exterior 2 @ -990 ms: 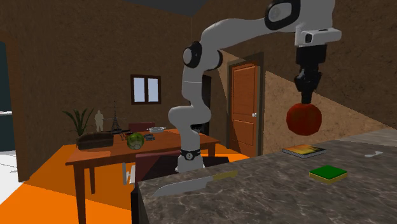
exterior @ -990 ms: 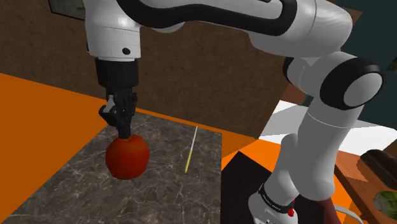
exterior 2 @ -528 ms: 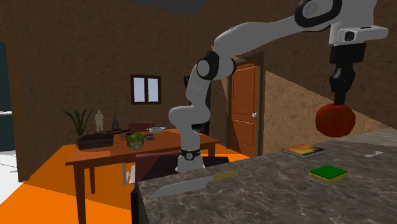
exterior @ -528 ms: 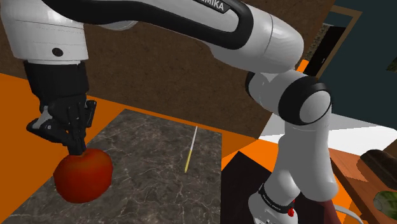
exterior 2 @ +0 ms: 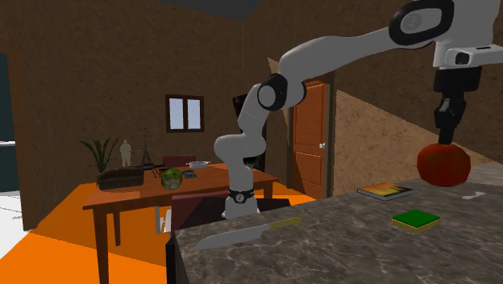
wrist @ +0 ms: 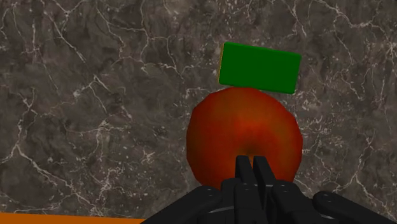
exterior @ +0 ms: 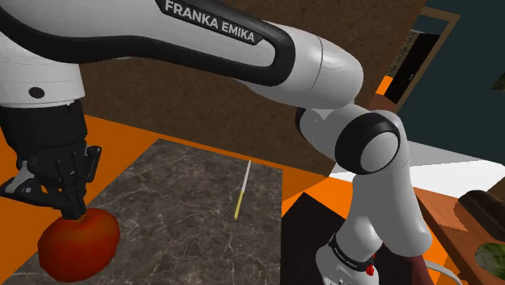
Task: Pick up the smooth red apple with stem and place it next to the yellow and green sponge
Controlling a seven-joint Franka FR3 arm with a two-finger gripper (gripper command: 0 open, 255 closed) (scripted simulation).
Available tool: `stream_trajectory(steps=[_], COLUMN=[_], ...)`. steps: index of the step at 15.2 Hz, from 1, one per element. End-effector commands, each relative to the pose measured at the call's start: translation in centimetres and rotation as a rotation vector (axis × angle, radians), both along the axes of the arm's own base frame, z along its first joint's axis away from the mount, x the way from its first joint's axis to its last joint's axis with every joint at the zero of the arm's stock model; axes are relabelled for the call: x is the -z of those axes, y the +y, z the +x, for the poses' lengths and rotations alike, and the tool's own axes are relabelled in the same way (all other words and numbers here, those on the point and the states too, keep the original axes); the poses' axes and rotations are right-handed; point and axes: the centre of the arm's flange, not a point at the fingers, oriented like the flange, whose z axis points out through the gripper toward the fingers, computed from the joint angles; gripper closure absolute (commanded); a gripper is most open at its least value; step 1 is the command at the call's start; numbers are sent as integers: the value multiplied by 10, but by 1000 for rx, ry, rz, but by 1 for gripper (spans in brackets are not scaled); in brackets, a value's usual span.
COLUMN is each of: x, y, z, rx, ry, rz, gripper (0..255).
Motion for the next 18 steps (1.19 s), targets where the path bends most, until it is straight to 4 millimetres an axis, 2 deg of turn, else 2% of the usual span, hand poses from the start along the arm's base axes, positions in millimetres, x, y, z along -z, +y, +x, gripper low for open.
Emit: stream_trajectory(steps=[1,18], x=[11,101], y=[0,0], z=[-1,-1], rx=[1,1], ry=[-1,-1], rz=[1,1], gripper=[255,255])
